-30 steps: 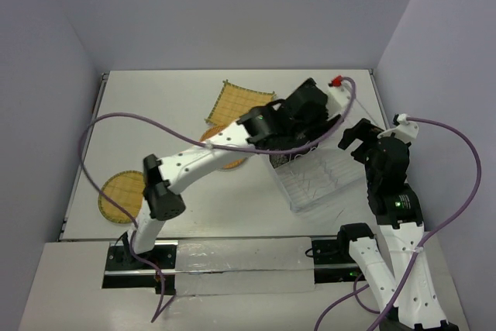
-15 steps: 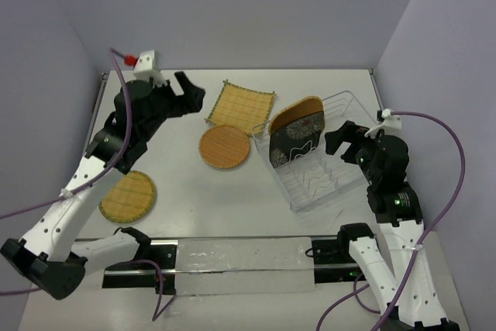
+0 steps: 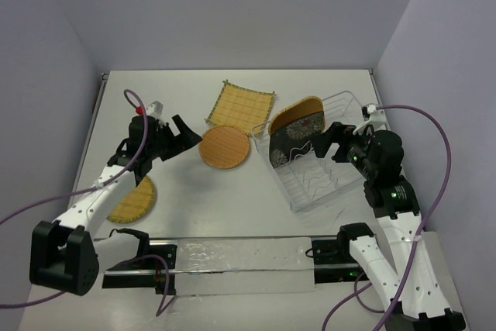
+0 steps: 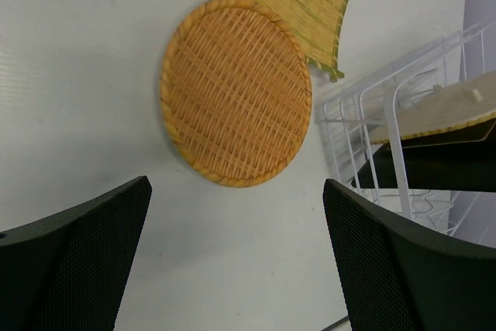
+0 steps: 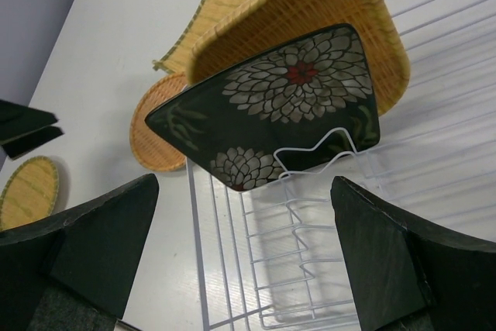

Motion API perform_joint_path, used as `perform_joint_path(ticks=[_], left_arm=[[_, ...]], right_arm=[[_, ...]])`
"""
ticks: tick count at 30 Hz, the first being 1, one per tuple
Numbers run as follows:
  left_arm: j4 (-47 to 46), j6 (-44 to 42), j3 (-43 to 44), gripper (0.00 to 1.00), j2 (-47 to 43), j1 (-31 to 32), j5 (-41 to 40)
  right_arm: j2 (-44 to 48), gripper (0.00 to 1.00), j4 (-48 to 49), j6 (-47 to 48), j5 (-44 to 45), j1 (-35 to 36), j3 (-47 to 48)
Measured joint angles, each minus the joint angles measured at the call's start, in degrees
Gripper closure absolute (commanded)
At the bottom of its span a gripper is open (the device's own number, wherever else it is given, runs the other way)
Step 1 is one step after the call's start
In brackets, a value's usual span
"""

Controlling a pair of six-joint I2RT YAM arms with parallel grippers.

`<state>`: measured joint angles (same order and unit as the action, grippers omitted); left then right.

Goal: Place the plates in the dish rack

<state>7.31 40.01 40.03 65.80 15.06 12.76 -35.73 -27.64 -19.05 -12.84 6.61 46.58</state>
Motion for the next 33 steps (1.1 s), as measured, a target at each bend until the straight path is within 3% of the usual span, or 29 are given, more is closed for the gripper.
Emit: perform_joint_path(ticks=[11, 20, 33], left_arm=[[-18.0, -0.7, -1.2, 0.01, 18.5, -4.0, 14.1], [-21.3, -1.3, -1.0, 0.01, 28.2, -5.2, 18.0], [-28.9, -3.4, 4.1, 0.01, 38.5, -6.5, 30.2]], right_arm=[[-1.8, 0.00, 0.4, 0.0, 0.7, 0.2, -0.1], [-3.3, 0.00, 0.5, 0.0, 3.3, 0.2, -0.1], [-3.4, 0.00, 0.5, 0.0, 6.5, 0.2, -0.1]])
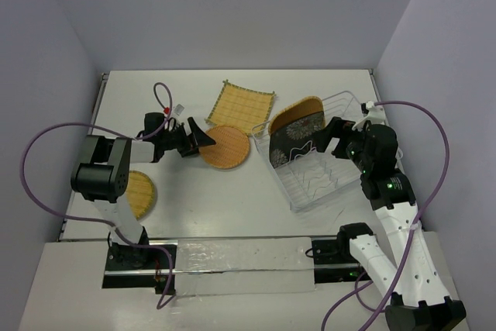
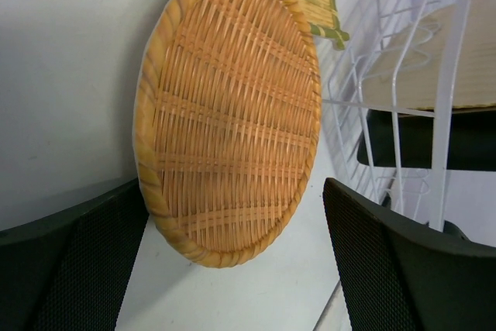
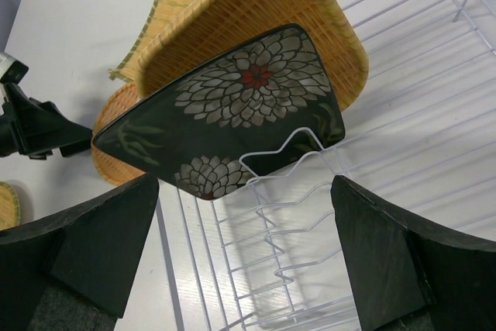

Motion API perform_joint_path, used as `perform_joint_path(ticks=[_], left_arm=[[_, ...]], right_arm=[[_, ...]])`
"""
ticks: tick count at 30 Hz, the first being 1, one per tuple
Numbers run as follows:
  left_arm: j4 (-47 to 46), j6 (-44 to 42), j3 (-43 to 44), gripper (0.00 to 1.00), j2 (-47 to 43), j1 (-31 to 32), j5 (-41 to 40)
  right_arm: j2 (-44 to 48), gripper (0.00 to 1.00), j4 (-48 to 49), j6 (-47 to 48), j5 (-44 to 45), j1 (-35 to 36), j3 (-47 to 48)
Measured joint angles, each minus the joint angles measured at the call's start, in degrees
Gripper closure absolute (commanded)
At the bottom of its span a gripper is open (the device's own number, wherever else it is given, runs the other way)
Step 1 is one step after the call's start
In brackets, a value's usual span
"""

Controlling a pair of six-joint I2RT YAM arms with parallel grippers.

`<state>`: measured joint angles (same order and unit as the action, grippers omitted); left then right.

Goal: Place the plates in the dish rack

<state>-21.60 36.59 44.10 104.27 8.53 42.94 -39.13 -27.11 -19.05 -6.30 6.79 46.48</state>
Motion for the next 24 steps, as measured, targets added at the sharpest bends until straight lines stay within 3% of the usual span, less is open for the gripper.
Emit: perform_joint_path(ticks=[7, 13, 24], left_arm=[[-5.8, 2.1, 0.2, 0.02, 3.6, -1.2, 5.6], [-5.6, 2.1, 2.1, 0.13, 5.7, -1.2, 7.2], [0.2, 0.4, 5.1, 0.79, 9.3, -1.2, 4.8]], right_arm=[[0.0, 0.00, 0.0, 0.0, 1.4, 0.0, 0.0], [0.0, 0.00, 0.0, 0.0, 2.0, 0.0, 0.0], [0.0, 0.00, 0.0, 0.0, 3.7, 0.1, 0.0]])
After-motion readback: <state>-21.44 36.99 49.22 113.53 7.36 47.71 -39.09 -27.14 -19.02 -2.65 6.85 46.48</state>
